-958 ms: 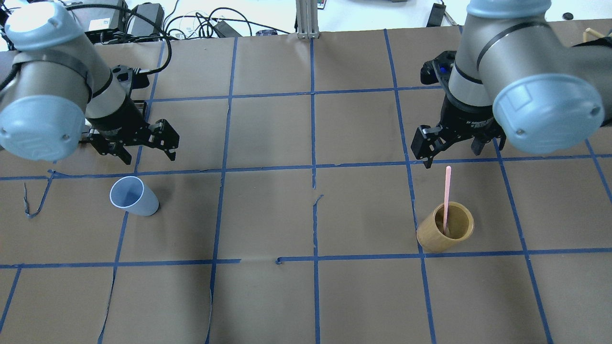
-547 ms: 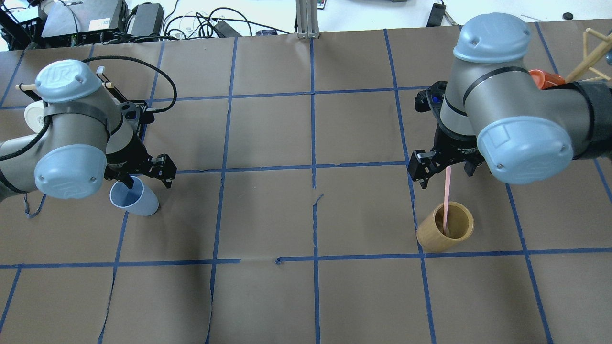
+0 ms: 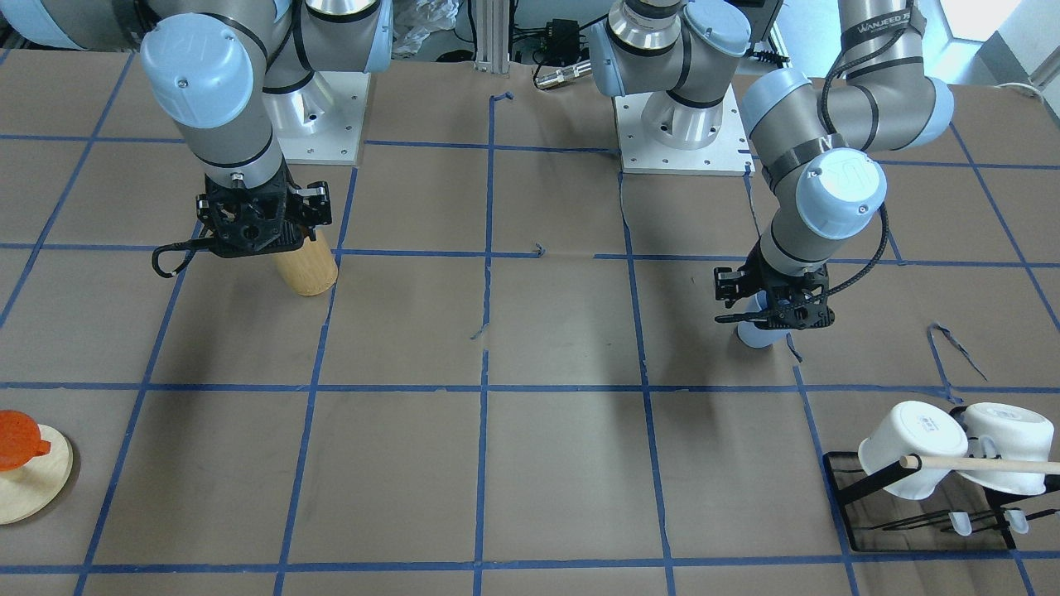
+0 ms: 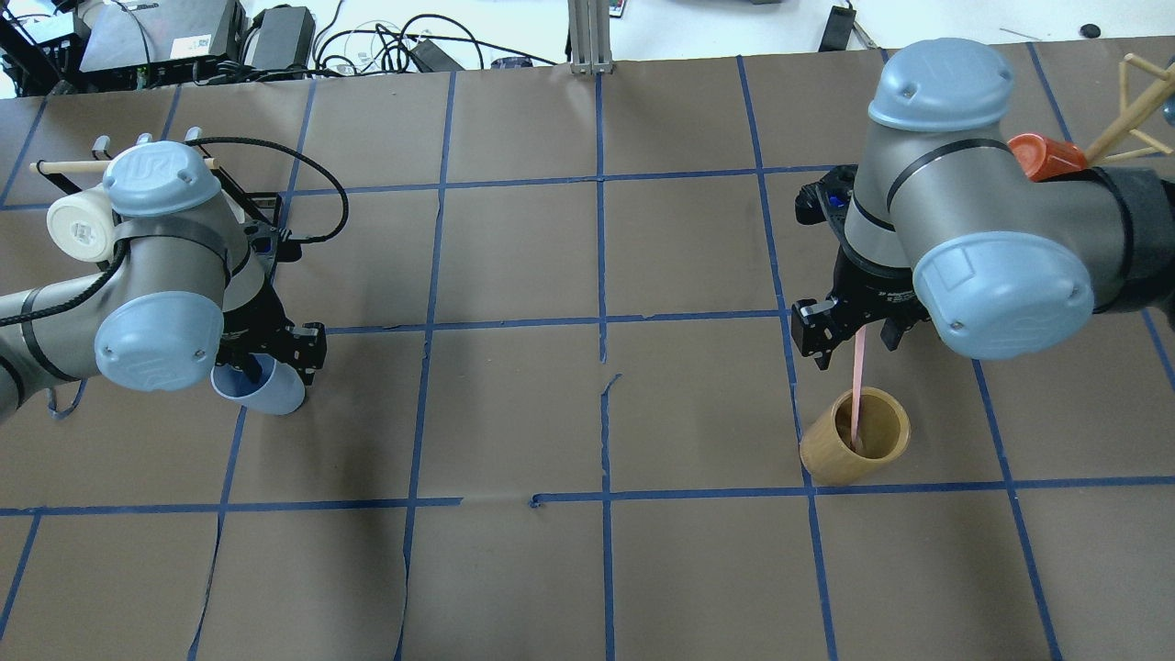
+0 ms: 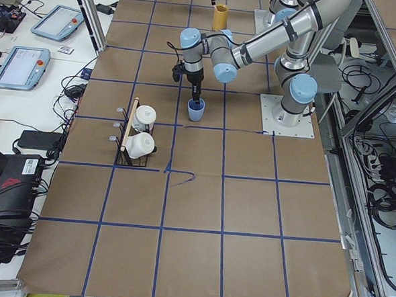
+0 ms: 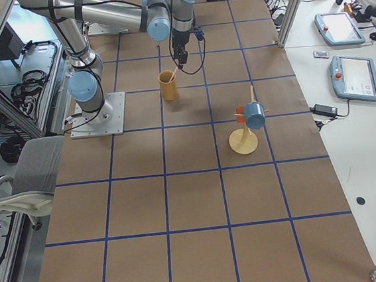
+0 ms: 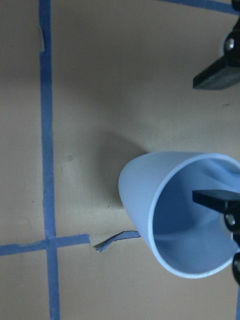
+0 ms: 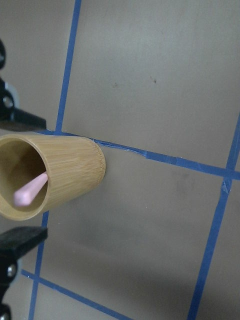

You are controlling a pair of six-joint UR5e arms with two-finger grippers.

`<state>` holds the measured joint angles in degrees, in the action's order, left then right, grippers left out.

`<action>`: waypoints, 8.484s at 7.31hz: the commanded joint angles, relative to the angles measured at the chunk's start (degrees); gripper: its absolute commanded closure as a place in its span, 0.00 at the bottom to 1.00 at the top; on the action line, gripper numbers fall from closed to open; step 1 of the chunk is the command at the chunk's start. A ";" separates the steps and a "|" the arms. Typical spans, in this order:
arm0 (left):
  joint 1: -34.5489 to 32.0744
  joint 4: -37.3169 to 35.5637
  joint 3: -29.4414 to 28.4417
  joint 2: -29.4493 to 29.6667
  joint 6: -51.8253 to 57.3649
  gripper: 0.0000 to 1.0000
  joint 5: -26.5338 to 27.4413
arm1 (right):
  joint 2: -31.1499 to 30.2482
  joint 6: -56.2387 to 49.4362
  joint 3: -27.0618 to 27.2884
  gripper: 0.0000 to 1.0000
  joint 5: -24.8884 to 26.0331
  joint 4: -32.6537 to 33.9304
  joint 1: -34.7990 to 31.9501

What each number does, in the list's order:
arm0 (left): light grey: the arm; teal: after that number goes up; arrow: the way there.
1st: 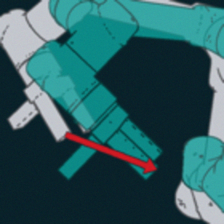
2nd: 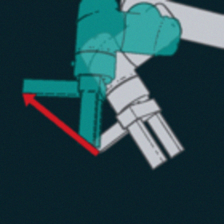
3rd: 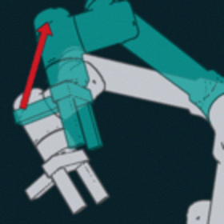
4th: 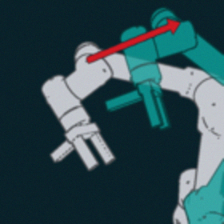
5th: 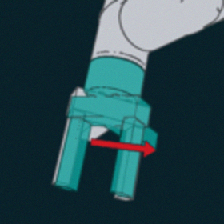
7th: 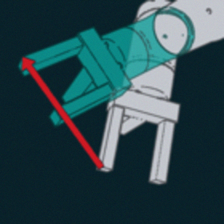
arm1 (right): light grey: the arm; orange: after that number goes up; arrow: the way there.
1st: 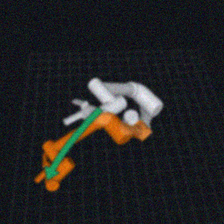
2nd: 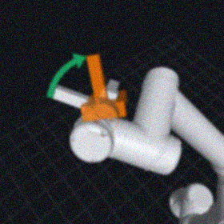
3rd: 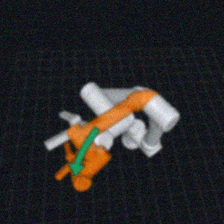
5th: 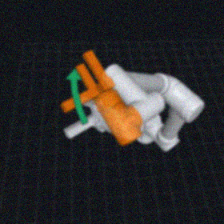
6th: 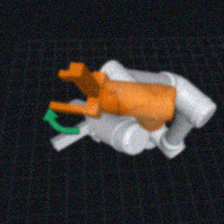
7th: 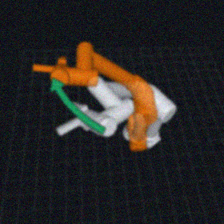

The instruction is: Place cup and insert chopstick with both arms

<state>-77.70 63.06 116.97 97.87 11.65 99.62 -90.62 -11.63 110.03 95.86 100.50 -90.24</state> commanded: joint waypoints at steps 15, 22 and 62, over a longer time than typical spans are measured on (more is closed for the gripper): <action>-32.51 6.28 -33.28 20.32 -55.32 1.00 -15.65 | -0.43 -0.86 -1.57 0.90 -5.16 -0.84 3.14; -33.74 6.11 -35.58 24.12 -55.24 0.13 -17.09 | -1.32 -0.77 -21.40 1.00 -7.79 -19.63 3.14; -12.30 24.92 -28.64 -8.66 -16.05 0.00 -9.18 | -2.28 5.84 -20.64 0.00 -6.65 -9.89 -2.75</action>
<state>-90.02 87.91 88.39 89.21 -4.39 90.44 -92.90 -4.77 89.31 89.77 90.19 -93.31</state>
